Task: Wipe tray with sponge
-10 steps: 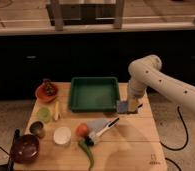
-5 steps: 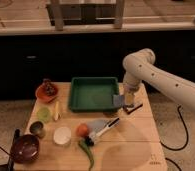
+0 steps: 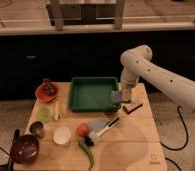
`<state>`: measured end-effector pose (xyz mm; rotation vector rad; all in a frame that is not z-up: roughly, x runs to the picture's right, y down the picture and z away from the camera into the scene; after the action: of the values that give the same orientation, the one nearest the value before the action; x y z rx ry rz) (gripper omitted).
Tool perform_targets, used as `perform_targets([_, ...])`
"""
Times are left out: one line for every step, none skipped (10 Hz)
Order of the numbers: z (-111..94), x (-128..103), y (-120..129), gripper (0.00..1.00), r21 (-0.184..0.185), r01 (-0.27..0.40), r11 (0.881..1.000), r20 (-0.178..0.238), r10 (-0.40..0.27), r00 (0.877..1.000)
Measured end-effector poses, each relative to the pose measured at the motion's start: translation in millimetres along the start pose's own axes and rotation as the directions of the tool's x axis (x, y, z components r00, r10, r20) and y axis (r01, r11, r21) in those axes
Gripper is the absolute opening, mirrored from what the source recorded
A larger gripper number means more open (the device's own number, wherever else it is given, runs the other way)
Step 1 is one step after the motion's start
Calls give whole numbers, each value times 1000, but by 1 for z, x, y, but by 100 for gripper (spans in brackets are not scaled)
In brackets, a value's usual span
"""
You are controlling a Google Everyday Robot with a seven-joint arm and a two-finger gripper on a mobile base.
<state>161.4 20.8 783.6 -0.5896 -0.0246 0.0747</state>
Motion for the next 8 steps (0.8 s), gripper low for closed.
perform_targets([3,-3,-4,0,1,2,1000,6,-2,1000])
perform_targets([5,-4,-6,0,1,0,1000,8,0,1000])
perform_targets([7,-6,-9,0,2,1,1000,11,-1,1000])
perform_targets([9,-11,-13,0,2,5,1000,14,-5,1000])
perform_targets([12,-12,-16,0,1,9,1000,17,-9,1000])
perform_targets([14,-12,-18,0,1,9,1000,20,-9,1000])
perform_targets([18,-15,-20,0,-1,14,1000,24,-14,1000])
perform_targets([20,-19,-24,0,0,17,1000,26,-17,1000])
